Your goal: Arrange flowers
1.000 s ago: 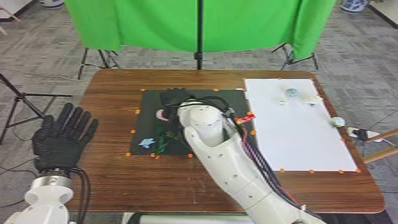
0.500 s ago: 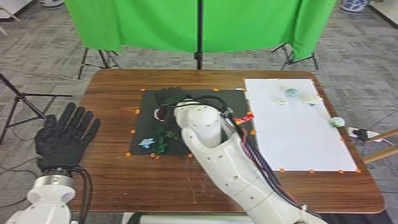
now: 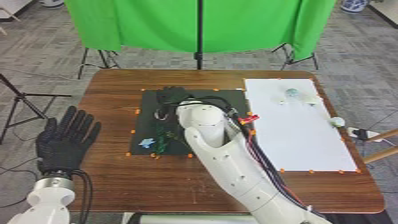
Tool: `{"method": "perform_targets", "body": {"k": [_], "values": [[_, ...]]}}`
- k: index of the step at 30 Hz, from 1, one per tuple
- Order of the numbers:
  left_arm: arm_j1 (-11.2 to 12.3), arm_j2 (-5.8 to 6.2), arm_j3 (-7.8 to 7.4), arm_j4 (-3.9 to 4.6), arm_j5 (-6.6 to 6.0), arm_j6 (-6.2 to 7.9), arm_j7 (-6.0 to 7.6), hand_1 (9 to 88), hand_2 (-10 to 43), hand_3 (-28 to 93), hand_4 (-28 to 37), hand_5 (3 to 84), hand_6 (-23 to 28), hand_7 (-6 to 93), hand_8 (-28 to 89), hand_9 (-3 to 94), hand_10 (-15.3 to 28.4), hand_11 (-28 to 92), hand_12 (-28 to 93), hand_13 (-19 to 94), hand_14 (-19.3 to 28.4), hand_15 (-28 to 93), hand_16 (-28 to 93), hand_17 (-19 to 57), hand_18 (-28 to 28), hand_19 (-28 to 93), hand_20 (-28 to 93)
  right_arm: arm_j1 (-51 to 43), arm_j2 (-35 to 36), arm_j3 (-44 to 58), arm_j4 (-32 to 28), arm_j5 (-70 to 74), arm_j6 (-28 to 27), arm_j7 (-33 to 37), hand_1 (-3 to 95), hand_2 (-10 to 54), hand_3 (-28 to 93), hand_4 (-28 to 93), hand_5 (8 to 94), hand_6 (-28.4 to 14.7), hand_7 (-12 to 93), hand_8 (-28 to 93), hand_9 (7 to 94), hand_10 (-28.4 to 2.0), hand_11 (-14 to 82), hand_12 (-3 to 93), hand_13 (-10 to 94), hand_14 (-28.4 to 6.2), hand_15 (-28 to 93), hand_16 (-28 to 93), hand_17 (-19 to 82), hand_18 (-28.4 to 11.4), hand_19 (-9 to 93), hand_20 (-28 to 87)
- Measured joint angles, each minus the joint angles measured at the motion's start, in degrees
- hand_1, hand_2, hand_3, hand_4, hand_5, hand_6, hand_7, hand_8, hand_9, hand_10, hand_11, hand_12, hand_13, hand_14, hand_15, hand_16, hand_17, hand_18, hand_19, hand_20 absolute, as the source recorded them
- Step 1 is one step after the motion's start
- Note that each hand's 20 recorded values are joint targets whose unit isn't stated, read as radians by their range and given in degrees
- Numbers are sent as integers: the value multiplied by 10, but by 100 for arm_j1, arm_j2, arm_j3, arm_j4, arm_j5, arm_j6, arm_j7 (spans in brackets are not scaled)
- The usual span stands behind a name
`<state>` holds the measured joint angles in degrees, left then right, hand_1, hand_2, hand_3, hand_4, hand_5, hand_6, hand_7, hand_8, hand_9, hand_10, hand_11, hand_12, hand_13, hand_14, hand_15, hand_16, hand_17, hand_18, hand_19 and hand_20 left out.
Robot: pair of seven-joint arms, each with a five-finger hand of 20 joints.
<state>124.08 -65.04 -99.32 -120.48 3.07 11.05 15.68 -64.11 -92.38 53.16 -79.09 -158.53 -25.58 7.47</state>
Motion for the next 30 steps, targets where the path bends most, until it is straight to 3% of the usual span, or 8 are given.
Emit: {"method": "perform_targets", "body": {"k": [8, 13, 18, 21, 30], "values": [[-5, -23, -5, 0, 7, 38, -138, 297, 181, 723, -276, 465, 74, 150, -93, 407, 143, 213, 134, 319, 148, 463, -30, -35, 148, 345, 198, -91, 38, 94, -92, 350, 14, 212, 391, -95, 779, -283, 508, -54, 160, -110, 464, -182, 101, 143, 515, -150, 472, 198, 278, -228, 751, 307], [12, -132, -77, 0, 24, 55, -269, 297, 181, 722, -275, 464, 74, 149, -93, 407, 143, 213, 135, 320, 148, 462, -31, -35, 148, 345, 198, -278, 300, 189, -697, 1352, 8, 680, 394, -95, 786, -283, 485, -64, 144, -105, 437, -192, 92, 144, 477, -165, 453, 186, 261, -232, 727, 284], [99, -221, -141, -28, 52, 53, -287, 297, 181, 722, -274, 466, 74, 149, -92, 408, 143, 213, 134, 319, 147, 461, -30, -35, 148, 345, 197, -514, 971, 463, -1703, 1806, 69, 1016, 413, -95, 780, -282, 473, -70, 134, -98, 421, -198, 85, 146, 445, -176, 427, 172, 246, -232, 707, 257], [139, -254, -175, -53, 73, 49, -273, 297, 181, 721, -275, 464, 73, 149, -93, 407, 143, 213, 134, 319, 148, 461, -30, -35, 148, 344, 197, -647, 1446, 877, -2095, 1862, 117, 1225, 424, -95, 786, -282, 460, -73, 126, -96, 396, -207, 84, 146, 346, -200, 359, 146, 204, -229, 655, 228], [259, -294, -274, -124, 90, 52, -197, 298, 181, 721, -275, 464, 73, 148, -93, 408, 143, 212, 135, 320, 147, 458, -30, -35, 148, 344, 198, -1447, 3016, 2323, -2394, 1660, 162, 2124, 441, -95, 798, -283, 451, -74, 128, -98, 363, -208, 84, 139, 268, -210, 280, 124, 158, -220, 597, 184]]}}
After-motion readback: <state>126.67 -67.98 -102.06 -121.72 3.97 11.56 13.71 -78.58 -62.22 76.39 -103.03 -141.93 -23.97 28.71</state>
